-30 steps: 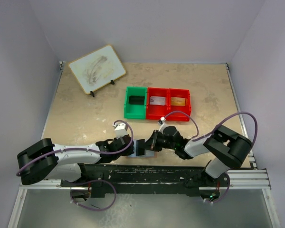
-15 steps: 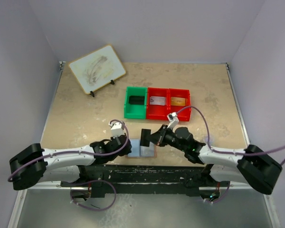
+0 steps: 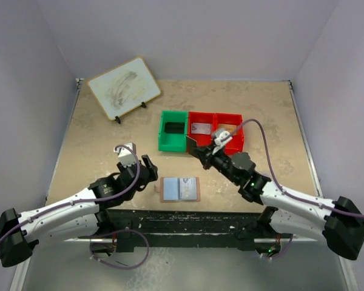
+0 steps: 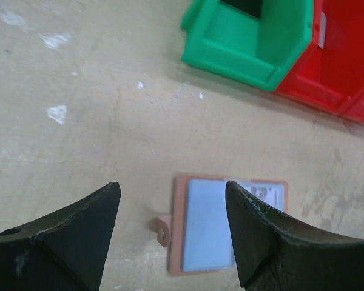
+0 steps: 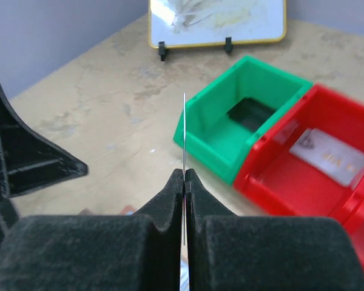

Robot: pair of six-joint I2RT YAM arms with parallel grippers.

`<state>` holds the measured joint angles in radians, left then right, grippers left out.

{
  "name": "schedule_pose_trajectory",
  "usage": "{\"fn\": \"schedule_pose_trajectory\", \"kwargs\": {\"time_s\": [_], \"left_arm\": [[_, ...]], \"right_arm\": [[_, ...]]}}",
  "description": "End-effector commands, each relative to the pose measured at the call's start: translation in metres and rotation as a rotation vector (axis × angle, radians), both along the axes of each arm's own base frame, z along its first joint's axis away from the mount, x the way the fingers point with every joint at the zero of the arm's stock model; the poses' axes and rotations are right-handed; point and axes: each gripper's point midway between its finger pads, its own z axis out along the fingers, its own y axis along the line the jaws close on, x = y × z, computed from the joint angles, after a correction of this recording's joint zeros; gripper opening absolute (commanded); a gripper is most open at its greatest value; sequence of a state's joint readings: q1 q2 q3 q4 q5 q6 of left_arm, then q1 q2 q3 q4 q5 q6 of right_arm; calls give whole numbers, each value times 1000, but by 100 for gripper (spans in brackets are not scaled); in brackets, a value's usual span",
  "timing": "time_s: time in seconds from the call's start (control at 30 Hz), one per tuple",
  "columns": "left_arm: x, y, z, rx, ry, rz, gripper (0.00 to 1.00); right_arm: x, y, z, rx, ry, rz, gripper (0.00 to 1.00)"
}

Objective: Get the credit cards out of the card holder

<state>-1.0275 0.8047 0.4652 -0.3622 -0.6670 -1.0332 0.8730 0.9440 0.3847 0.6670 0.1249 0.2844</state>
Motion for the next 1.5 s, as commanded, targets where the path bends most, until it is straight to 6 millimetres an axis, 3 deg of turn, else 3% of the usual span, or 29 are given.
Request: {"fn": "schedule_pose_trajectory", "kwargs": {"time_s": [0.0,0.17,0.3,0.5,0.6,0.7,0.93,1.07,1.3,1.47], "left_arm": [[11,28,14,104,59,76,68],[21,56,33,297,47,163,69],[21,61,55,232,-10,185,70],[21,86,77,331,-49,226,74],[28,103,75,343,-26,287,78],[38,105,64,287,31,252,79],[62,133,58,269,94,293,79],[60,148,64,246,72,352,79],[58,152,68,248,56,368,79],[58,151,70,242,52,362,79]], "right_arm": [[34,20,27,-309,-237,27,0],[67,49,24,-456,-239,39,0],[80,73,24,-612,-294,143,0],[117,88,0,-765,-244,114,0],[132,90,-16,-825,-220,97,0],[147,87,-28,-879,-196,75,0],[177,87,-45,-926,-177,72,0],[196,85,-50,-951,-172,72,0],[208,83,-72,-1041,-163,97,0],[215,83,-73,-1091,-184,104,0]]}}
